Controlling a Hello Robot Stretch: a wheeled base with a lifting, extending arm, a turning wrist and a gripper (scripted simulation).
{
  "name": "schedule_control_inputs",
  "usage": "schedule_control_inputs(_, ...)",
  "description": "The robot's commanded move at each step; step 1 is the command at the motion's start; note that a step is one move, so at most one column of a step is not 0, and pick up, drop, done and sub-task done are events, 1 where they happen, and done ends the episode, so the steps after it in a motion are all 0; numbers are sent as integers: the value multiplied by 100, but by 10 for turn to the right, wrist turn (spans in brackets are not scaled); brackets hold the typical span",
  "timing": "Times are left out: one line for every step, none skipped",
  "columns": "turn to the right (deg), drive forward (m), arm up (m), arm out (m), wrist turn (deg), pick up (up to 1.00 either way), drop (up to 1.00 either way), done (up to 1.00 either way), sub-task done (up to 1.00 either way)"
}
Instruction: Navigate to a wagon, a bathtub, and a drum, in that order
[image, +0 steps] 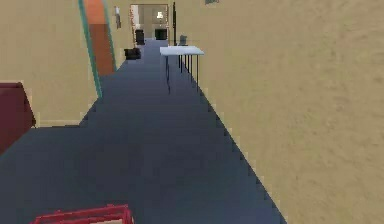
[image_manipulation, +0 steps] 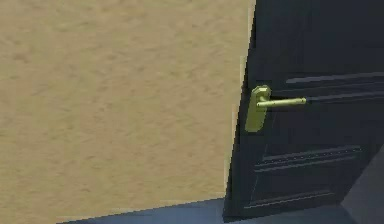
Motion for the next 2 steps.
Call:
schedule_control_inputs(-420, 0, 0, 0, 0, 0, 0, 0, 0)
schedule_control_inputs(0, 0, 0, 0, 0, 0, 0, 0, 100)
